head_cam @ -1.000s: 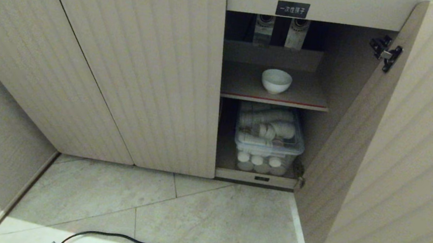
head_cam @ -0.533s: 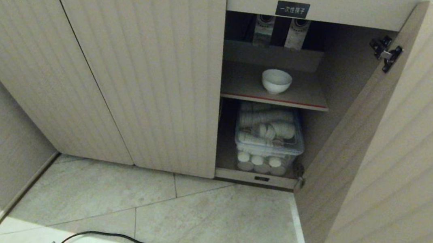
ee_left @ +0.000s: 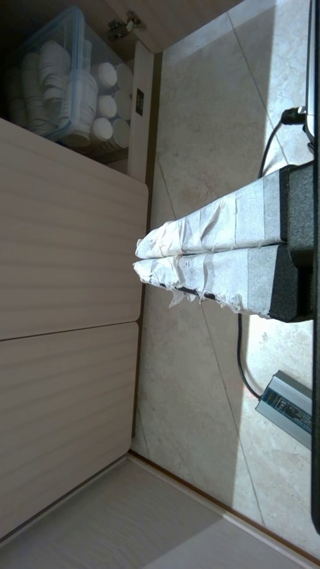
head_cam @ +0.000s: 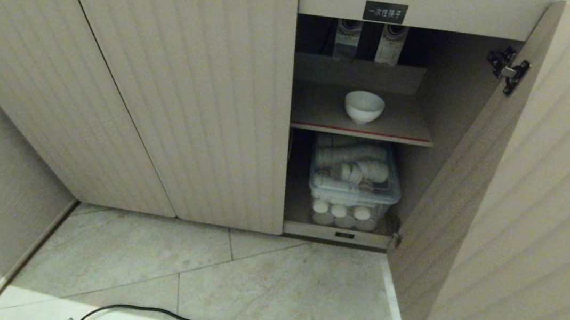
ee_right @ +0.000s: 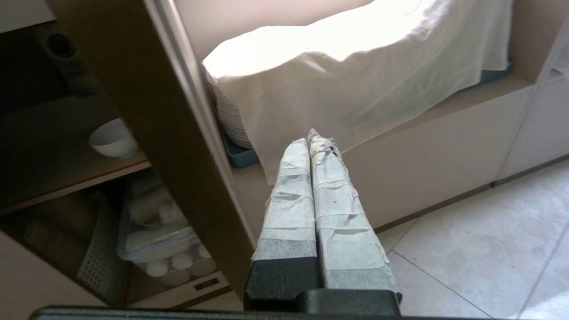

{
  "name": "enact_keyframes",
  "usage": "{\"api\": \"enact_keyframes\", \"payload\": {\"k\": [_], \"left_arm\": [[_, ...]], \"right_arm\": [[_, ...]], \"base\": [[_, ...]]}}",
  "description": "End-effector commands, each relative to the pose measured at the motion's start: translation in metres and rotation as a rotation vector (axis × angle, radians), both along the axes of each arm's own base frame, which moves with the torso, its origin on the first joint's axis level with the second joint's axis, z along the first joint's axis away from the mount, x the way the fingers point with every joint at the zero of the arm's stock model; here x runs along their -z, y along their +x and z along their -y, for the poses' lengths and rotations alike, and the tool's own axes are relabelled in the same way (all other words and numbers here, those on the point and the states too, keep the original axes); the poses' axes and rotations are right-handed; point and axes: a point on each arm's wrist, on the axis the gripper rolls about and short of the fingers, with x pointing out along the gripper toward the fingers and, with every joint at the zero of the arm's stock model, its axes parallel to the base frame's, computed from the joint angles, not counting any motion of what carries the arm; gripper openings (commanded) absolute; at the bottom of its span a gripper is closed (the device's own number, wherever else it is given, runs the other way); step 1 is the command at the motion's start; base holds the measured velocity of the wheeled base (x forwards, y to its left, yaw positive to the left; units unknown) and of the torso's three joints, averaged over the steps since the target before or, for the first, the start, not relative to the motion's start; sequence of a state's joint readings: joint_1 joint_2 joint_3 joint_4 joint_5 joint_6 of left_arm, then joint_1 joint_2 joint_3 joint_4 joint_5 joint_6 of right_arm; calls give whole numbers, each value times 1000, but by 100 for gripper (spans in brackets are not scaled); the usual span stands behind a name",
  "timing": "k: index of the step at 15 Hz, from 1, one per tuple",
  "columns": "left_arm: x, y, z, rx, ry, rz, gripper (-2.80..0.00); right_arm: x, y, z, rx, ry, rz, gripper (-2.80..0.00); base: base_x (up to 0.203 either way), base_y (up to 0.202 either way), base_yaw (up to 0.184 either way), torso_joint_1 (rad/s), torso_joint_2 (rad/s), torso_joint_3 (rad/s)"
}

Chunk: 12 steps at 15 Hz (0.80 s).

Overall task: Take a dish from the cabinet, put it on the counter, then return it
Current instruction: Close the cabinet door

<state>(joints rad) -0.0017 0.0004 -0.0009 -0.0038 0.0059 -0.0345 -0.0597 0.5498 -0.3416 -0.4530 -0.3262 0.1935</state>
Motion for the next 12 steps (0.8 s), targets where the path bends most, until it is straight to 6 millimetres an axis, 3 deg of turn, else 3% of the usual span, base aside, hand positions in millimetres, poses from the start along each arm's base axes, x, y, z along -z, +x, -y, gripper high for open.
{"api": "enact_keyframes", "payload": {"k": [1,12], "left_arm": [[0,0,0,0,-1,1,-280],[0,0,0,0,-1,2,-280]], "right_arm": [[6,1,0,-18,1,-6,-280],[23,3,-2,-86,-8,-8,-280]], "base": [[0,0,0,0,0,0],[0,0,0,0,0,0]]}}
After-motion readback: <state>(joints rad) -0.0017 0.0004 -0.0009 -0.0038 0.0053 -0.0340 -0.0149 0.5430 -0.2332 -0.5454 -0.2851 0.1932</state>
